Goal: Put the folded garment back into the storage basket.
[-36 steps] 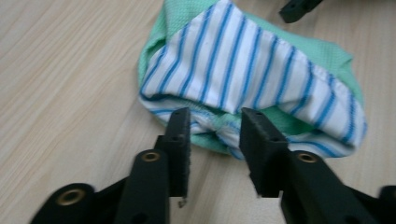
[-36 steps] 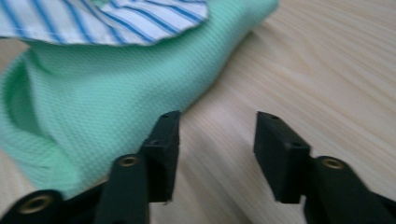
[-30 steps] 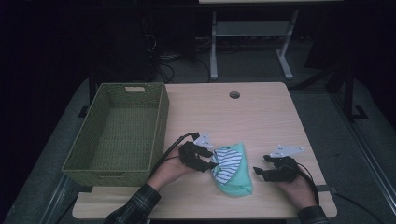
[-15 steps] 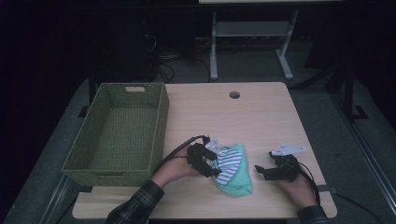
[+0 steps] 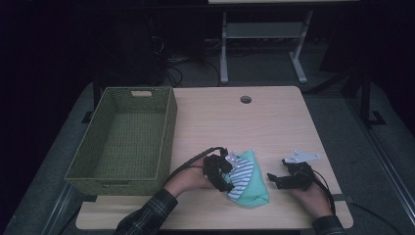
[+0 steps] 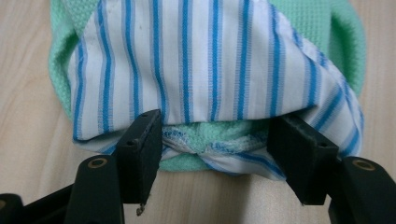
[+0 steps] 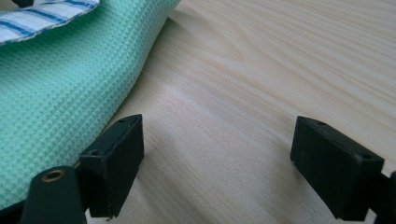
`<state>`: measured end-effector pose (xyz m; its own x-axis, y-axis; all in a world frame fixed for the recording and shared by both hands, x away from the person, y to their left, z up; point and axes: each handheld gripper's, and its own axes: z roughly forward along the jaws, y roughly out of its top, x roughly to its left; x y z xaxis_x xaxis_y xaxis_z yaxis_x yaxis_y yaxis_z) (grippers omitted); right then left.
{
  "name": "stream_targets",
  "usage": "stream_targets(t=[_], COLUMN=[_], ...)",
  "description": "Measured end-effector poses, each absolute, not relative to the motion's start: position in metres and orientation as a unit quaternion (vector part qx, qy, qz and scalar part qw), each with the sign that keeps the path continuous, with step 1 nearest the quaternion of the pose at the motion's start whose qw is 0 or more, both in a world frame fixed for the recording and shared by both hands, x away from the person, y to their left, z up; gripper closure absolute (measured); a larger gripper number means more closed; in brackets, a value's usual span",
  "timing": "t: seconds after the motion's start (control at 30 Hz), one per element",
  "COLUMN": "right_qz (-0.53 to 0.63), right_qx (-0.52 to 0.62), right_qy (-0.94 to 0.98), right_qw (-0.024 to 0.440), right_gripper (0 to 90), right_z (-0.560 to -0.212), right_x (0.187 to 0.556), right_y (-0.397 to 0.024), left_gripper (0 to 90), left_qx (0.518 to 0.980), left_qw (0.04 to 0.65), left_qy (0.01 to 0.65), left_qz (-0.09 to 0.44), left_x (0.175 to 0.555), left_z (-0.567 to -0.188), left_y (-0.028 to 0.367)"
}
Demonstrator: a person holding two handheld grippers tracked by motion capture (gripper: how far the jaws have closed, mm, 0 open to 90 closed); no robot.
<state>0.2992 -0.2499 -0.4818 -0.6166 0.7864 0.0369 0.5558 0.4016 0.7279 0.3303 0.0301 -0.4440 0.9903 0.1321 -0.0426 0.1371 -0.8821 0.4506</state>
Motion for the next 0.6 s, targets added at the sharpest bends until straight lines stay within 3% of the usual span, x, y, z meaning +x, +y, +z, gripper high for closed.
stream_targets(t=[0.4,0.6], right_qz=[0.364,0.364], right_qx=[0.408,0.408], right_qy=[0.822,0.822], right_qw=[0.158,0.158], right_gripper=[17.2,17.0], right_z=[-0.4818,-0.4818], right_x=[0.2991,0.2991], right_y=[-0.2498,-0.2499], left_gripper=[36.0,46.4], left_qx=[0.970,0.971], left_qw=[0.227,0.226], left_qy=[0.083,0.080], left_qz=[0.008,0.006], left_x=[0.3258,0.3219], left_z=[-0.4458,-0.4443], left_y=[0.0287,0.0288])
